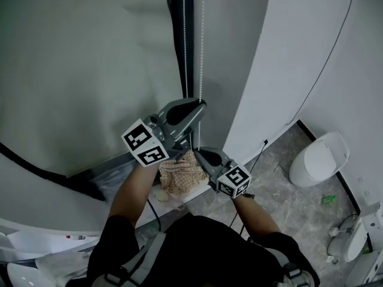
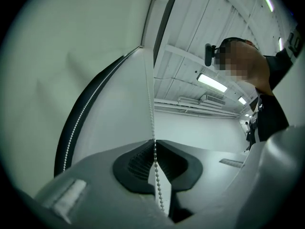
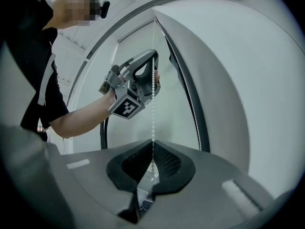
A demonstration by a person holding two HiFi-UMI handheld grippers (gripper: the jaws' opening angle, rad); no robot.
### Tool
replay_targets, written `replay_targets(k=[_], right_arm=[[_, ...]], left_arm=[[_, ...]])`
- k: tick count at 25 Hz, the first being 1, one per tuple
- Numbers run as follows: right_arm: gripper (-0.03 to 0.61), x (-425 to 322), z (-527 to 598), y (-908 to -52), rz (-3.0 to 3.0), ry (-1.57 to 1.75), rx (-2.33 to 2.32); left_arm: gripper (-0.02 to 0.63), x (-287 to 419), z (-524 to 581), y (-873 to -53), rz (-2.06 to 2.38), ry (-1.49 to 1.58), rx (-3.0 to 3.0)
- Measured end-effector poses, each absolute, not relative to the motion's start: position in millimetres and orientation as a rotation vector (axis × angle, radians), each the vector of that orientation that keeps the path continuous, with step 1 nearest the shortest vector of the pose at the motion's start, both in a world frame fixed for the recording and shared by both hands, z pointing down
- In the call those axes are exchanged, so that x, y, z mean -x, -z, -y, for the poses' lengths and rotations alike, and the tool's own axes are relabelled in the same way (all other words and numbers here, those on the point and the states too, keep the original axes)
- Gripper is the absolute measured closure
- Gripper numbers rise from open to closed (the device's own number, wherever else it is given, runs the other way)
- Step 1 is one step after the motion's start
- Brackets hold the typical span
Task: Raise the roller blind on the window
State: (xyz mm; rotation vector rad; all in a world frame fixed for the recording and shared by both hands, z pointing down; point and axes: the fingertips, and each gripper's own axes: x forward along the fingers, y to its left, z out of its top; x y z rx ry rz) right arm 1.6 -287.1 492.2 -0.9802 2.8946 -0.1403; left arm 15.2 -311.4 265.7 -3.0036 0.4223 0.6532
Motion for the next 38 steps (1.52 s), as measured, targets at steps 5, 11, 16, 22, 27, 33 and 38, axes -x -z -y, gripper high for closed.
replay_targets(k=[5, 11, 16, 22, 27, 33, 38], right_arm=[[0.566, -3.6, 287.8, -496.2, -2.897, 0.151, 0.981], [0.571, -4.7, 289.1, -536.2, -2.977, 0.232, 1.03], [0.571, -7.2, 277.8, -579.3, -3.024, 0.333, 1.067], [0.571, -2.5, 266.2, -592.1, -3.07, 0.37, 1.031], [0.4, 3.8, 238.7, -564.5, -3.111, 0.308, 0.799], [0.399, -38.0, 259.9, -418.0, -2.796, 0.017, 0.848], [0.399, -33.9, 280.6, -301.8, -2.67, -0.156, 0.778]], left_arm=[[0.595, -10.6, 315.3, -268.3, -0.473, -0.67, 2.989], [0.597, -11.9, 324.6, -307.2, -0.549, -0.572, 3.018], [0.597, -10.5, 312.9, -351.0, -0.624, -0.576, 3.038], [0.602, -11.3, 292.7, -365.7, -0.68, -0.624, 3.032], [0.604, 2.9, 285.3, -365.9, -0.747, -0.611, 2.985], [0.604, 17.7, 289.9, -363.7, -0.788, -0.608, 2.97], [0.603, 12.7, 293.2, -363.2, -0.798, -0.599, 2.965]])
